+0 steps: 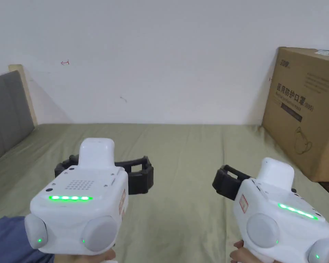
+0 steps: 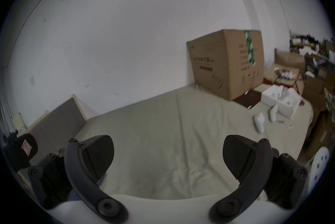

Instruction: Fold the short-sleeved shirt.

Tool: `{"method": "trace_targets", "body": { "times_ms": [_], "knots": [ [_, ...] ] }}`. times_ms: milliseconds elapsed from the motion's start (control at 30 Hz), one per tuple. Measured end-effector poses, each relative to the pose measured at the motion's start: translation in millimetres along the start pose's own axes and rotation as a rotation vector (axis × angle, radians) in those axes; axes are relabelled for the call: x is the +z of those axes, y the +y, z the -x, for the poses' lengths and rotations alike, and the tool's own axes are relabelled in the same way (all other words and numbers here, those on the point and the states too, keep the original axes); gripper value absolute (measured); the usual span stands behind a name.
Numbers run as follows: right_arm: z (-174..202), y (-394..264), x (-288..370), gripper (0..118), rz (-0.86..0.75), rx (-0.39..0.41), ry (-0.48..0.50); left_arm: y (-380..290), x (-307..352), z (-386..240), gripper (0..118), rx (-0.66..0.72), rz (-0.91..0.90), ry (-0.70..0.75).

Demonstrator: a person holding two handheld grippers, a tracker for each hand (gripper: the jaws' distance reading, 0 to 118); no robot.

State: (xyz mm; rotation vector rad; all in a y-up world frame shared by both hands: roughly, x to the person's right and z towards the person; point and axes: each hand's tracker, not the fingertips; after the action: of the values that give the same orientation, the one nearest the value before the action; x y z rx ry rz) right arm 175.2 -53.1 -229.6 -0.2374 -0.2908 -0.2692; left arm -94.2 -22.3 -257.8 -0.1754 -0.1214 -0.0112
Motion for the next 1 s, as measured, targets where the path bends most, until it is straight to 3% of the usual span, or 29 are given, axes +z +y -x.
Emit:
{"method": "trace_targets", "body": {
  "times_ms": [200, 300, 367, 400, 433, 467, 500, 567, 633, 700, 867, 1000],
  "knots": [
    [6, 21, 13, 118, -0.134, 0.128, -0.062, 5, 3, 0, 113, -0.040, -0.009, 0.013],
    [11, 23, 13, 118, -0.110, 0.167, -0.084, 10, 7, -1, 86, -0.055, -0.015, 0.010],
    [12, 21, 13, 111, -0.093, 0.186, -0.122, 9, 10, -2, 40, -0.057, -0.031, 0.012],
    [12, 17, 15, 93, -0.113, 0.198, -0.132, 8, 10, -2, 14, -0.057, -0.031, 0.009],
    [12, 14, 17, 38, -0.158, 0.232, -0.132, 6, 10, 0, 0, -0.050, -0.031, -0.006],
    [14, 12, 16, 3, -0.167, 0.286, -0.182, 3, 10, 2, 0, -0.036, -0.027, -0.061],
    [15, 10, 13, 3, -0.172, 0.338, -0.240, 3, 11, 3, 0, -0.029, -0.023, -0.045],
    [8, 12, 15, 3, -0.176, 0.324, -0.162, 0, 10, 2, 0, -0.034, -0.014, -0.021],
    [4, 14, 13, 2, -0.169, 0.306, -0.144, 0, 9, 1, 0, -0.046, -0.015, 0.016],
    [-2, 16, 13, 2, -0.161, 0.273, -0.045, 1, 10, 1, 0, -0.037, -0.024, 0.032],
    [10, 16, 14, 0, -0.144, 0.313, -0.016, 4, 8, 5, 0, -0.024, -0.018, 0.032],
    [31, 17, 13, 0, -0.111, 0.332, 0.117, 6, 15, 23, 0, 0.005, -0.024, 0.062]
  ]
}}
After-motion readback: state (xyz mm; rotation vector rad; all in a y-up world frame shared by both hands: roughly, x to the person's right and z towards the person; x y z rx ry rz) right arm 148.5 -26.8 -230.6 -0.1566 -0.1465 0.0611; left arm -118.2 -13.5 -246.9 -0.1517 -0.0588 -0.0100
